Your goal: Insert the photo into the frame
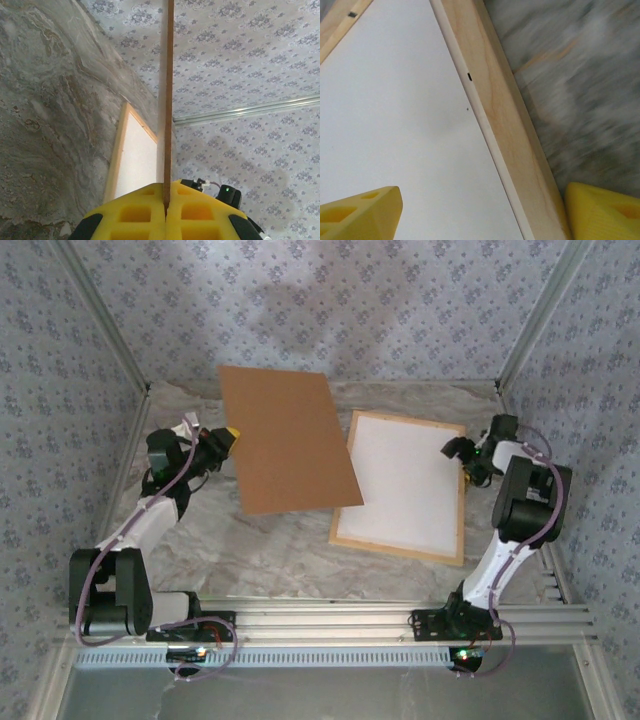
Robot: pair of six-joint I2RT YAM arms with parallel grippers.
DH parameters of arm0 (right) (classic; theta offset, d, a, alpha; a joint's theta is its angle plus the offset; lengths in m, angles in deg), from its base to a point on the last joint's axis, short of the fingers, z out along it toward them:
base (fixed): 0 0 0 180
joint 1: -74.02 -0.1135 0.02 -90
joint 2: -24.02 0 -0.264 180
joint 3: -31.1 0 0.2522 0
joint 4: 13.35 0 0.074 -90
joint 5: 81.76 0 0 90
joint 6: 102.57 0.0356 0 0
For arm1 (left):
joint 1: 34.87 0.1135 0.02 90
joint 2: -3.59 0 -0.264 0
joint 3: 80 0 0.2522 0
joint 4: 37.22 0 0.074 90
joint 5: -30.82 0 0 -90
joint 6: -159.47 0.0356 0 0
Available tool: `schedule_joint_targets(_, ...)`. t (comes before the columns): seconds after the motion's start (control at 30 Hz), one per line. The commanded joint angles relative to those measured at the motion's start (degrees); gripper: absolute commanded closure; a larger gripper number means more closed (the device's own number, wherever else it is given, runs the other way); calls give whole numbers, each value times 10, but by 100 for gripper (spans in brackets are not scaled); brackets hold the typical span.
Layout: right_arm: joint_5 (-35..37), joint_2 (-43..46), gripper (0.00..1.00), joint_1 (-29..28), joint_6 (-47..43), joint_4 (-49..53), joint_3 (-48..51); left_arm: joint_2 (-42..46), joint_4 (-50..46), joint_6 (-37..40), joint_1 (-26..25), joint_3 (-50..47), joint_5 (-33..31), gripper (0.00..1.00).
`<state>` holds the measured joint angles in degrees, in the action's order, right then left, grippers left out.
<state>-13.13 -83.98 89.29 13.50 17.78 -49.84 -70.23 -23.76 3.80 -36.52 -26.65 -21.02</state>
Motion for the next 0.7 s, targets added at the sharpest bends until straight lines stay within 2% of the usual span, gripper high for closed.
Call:
schedule_joint_targets(0.0, -81, 9, 15, -54, 45, -22, 23, 27, 51, -4, -10, 29, 30, 100)
schedule_joint_targets(0.17, -126, -6, 16, -113, 57, -49, 9, 16, 31, 10, -24, 36, 63, 100)
schedule_joint_targets(0.3, -158, -15, 17, -137, 52, -41, -7, 0, 35, 10, -50, 36, 66, 100)
schedule_joint_targets(0.37, -150, -4, 17, -132, 54, -36, -25, -13, 44, 8, -69, 36, 62, 100)
schedule_joint_targets(0.57, -81, 59, 17, -85, 43, -23, 4, -68, 107, -16, -129, 29, 22, 100)
schedule_joint_targets(0.67, -76, 74, 17, -73, 35, -17, 9, -104, 142, -30, -158, 32, -5, 100)
